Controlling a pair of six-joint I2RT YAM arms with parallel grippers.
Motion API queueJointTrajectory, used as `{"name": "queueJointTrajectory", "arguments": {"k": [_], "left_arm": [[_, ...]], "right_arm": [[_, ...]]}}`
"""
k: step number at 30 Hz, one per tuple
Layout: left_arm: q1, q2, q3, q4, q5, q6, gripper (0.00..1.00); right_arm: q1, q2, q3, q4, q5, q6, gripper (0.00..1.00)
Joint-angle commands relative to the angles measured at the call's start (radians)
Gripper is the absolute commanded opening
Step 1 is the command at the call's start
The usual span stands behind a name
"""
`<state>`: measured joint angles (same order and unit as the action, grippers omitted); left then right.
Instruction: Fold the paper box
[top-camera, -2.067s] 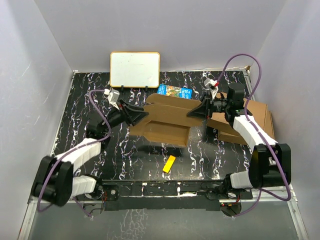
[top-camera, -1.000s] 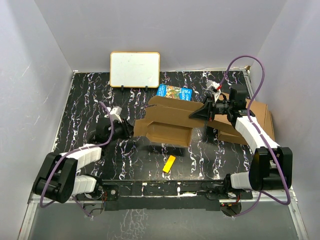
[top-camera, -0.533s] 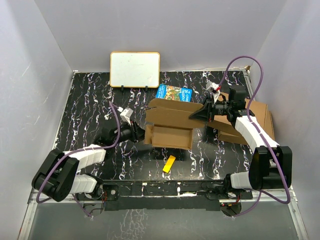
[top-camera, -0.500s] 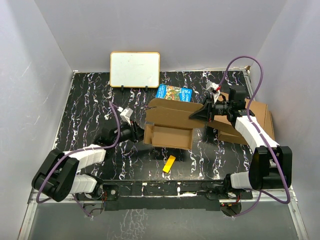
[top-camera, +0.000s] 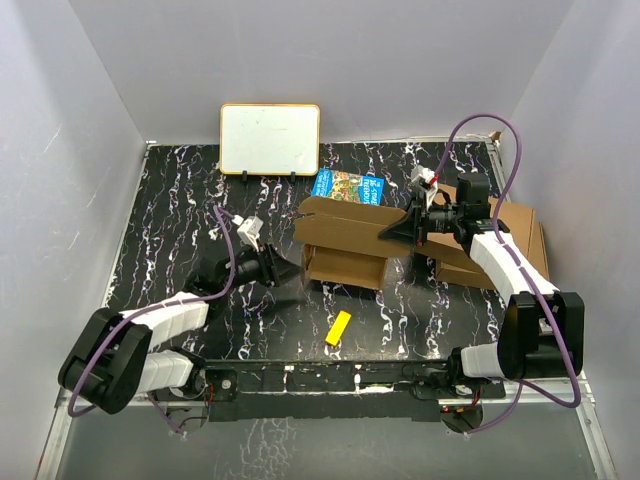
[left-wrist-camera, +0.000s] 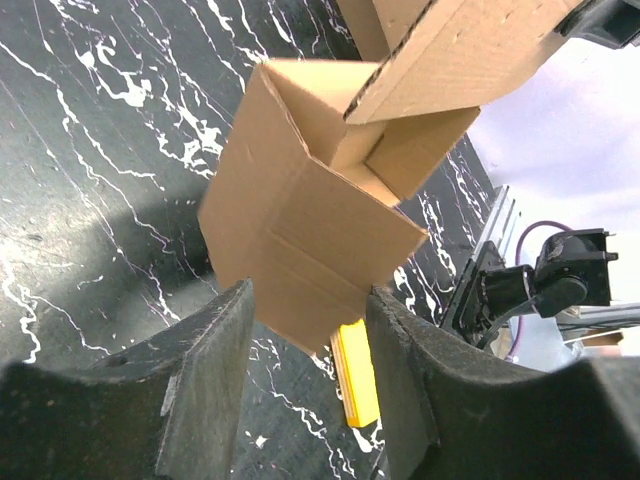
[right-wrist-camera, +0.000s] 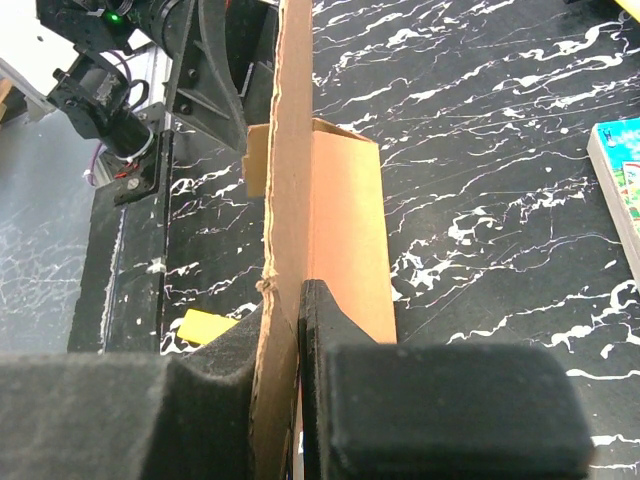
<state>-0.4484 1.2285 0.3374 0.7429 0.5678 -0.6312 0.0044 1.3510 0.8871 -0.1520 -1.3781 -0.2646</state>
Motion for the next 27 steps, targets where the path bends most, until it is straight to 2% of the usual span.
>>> {"name": "queueJointTrajectory", "arguments": {"k": [1, 8, 16, 24, 27], "left_arm": [[-0.011, 0.015, -0.016, 0.049, 0.040, -0.032, 0.48], [-0.026, 0.093, 0.011, 0.048, 0.024, -0.015, 0.49], [-0.026, 0.058, 0.028, 0.008, -0.018, 0.051, 0.48], [-0.025, 0.026, 0.050, -0.001, -0.102, 0.143, 0.58], [-0.025, 0.040, 0.063, 0.019, -0.099, 0.180, 0.59]], "right_arm": [[-0.001, 0.007, 0.019, 0.028, -0.010, -0.044, 0.08], [-0.002, 0.012, 0.016, 0.028, -0.011, -0.045, 0.08], [-0.002, 0.017, 0.018, 0.021, -0.016, -0.051, 0.08], [-0.001, 0.018, 0.017, 0.019, -0.024, -0.053, 0.08], [-0.001, 0.021, 0.017, 0.019, -0.028, -0.052, 0.08]]}}
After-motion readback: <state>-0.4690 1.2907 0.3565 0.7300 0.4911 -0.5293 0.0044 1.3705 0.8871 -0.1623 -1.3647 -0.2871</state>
